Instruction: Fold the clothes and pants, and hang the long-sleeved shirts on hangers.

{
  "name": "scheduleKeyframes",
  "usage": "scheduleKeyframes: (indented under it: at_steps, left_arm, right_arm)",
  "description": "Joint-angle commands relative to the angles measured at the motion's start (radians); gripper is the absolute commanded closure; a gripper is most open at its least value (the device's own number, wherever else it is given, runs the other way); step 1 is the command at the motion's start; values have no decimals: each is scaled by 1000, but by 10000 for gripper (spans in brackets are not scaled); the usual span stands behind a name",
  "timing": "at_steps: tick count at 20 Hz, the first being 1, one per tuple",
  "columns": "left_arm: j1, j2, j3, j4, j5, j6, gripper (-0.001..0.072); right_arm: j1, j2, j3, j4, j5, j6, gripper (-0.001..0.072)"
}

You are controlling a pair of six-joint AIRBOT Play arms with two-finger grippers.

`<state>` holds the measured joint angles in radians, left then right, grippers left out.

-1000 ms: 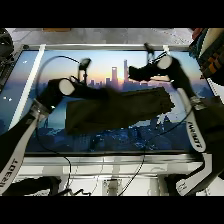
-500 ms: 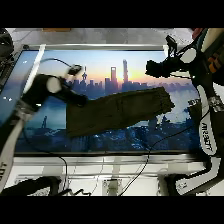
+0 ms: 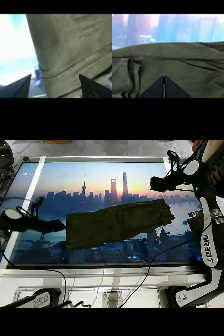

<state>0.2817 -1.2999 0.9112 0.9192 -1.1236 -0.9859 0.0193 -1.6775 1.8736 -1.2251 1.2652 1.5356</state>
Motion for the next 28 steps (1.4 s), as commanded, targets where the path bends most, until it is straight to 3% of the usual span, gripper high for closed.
scheduleKeyframes:
  at_steps: [1, 4, 6, 7, 9, 11, 16, 18, 22, 25, 28]
  left_arm:
    - [25, -78, -113, -155, 66, 126, 13]
    - [-38, -171, -113, -304, 70, 192, 25]
    - [-86, -203, -113, -375, 140, 216, 164]
    - [-113, -206, -113, -375, 188, 216, 268]
    - [-133, -193, -93, -374, 183, 216, 675]
    - [-126, -149, -47, -355, 113, 200, 693]
    - [-118, 67, 128, -24, 20, -46, 693]
    - [-118, 156, 192, -3, -15, -93, 693]
    - [-120, 286, 272, -3, -26, -176, 693]
    - [-120, 336, 277, -8, -26, -250, 692]
    - [-120, 346, 277, -31, -26, -264, 692]
  right_arm:
    - [0, 1, 0, -4, 9, -12, 678]
    - [0, 0, 0, -3, 9, -11, 678]
    - [0, 0, 0, -3, 9, -11, 678]
    - [0, 0, 0, -3, 8, -12, 678]
    - [0, -2, 0, -3, 6, -12, 678]
    - [2, -4, -6, -2, 2, -12, 678]
    - [64, -5, -86, -2, -17, -13, 678]
    - [124, -5, -149, -1, -76, -12, 678]
    - [295, -23, -278, 102, -283, 10, 678]
    - [471, -82, -307, 192, -483, 108, 679]
    - [659, -158, -307, 222, -690, 217, 680]
